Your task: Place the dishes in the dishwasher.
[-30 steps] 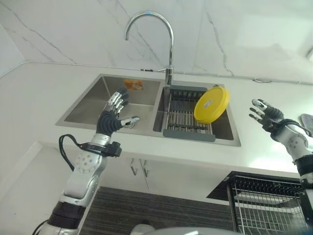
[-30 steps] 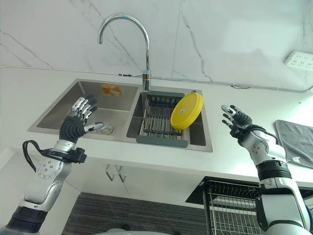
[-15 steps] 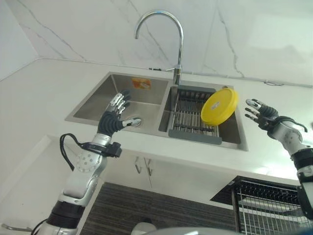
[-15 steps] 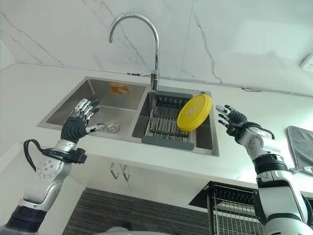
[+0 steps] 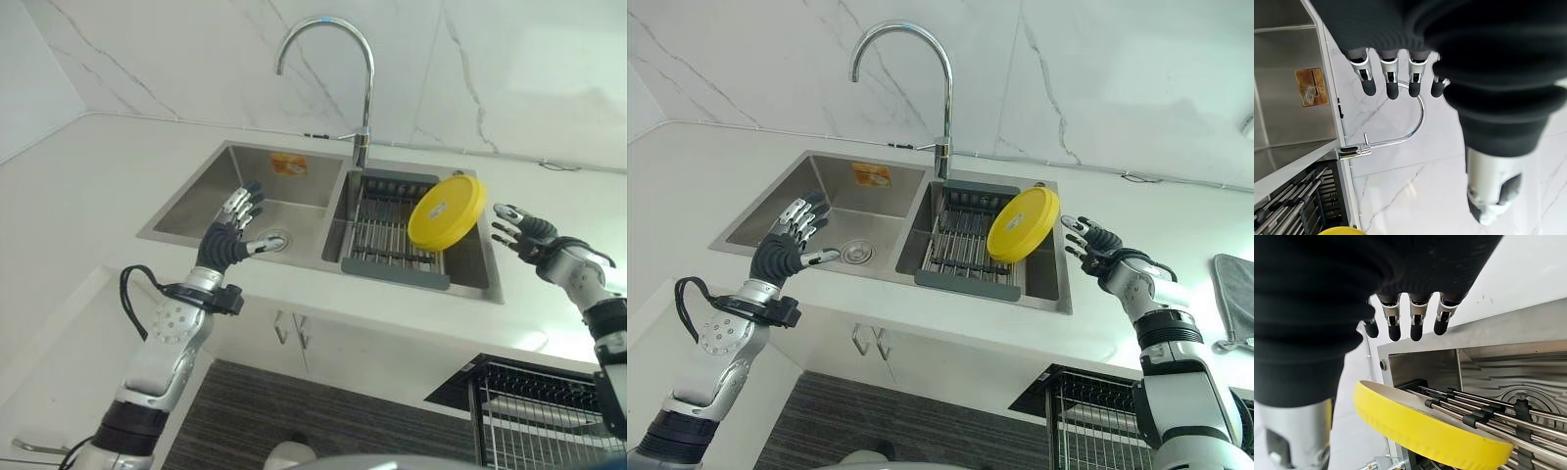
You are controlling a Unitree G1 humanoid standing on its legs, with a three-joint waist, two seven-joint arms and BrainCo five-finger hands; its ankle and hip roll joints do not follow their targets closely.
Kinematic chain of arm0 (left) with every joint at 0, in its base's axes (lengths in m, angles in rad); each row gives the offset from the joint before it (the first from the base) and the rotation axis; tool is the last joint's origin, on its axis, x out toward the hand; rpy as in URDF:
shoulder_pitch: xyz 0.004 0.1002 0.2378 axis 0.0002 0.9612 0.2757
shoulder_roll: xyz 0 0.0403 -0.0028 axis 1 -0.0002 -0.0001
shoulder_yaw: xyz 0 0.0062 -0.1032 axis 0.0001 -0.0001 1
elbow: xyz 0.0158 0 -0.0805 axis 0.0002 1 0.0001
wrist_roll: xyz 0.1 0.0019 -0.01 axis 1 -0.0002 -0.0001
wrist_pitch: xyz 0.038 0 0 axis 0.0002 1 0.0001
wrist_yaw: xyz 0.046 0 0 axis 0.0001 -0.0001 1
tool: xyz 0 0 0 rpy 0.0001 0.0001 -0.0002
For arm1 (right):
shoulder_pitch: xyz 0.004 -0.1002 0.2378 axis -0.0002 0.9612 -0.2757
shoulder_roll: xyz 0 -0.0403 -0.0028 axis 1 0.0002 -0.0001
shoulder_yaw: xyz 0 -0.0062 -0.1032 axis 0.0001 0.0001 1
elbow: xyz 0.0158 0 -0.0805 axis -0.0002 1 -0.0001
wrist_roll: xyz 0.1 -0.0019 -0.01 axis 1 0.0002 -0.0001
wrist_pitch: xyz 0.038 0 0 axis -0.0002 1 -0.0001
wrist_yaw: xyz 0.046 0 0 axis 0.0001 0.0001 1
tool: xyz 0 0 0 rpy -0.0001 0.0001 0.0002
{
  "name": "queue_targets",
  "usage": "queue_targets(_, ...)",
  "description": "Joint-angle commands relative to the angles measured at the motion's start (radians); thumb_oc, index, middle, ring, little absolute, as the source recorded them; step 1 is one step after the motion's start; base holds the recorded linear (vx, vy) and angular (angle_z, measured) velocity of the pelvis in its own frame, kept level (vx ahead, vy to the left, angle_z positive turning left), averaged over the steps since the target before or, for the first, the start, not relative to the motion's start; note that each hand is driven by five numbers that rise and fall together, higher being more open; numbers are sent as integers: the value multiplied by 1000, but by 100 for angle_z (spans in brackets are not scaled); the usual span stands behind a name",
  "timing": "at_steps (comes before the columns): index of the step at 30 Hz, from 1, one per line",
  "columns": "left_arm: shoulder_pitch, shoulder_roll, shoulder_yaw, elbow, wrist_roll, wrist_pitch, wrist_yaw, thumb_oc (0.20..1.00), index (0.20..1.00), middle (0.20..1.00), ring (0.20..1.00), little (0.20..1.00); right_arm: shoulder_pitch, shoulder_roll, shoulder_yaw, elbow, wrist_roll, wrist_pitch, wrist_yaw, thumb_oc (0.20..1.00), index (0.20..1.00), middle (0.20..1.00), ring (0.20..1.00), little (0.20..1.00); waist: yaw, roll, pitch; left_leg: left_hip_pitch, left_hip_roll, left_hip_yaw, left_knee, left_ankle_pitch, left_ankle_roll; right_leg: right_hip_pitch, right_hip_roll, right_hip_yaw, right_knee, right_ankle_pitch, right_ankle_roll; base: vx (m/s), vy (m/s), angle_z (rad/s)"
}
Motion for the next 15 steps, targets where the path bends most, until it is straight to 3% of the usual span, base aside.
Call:
queue_targets(1,-80,52,-39,-21,-34,-31,4,1000,1000,1000,1000,1000,-154,-19,47,44,29,-23,10,1000,1000,1000,1000,1000,33,-13,-24,20,8,8,5,-114,-7,40,-59,8,7,-147,43,34,3,3)
queue_targets(15,-70,51,-39,-25,-36,-26,-1,1000,1000,1000,1000,1000,-182,-16,73,67,3,-19,28,1000,1000,1000,1000,1000,50,-16,-14,23,4,-11,5,-110,-8,52,-56,3,7,-151,41,27,3,4)
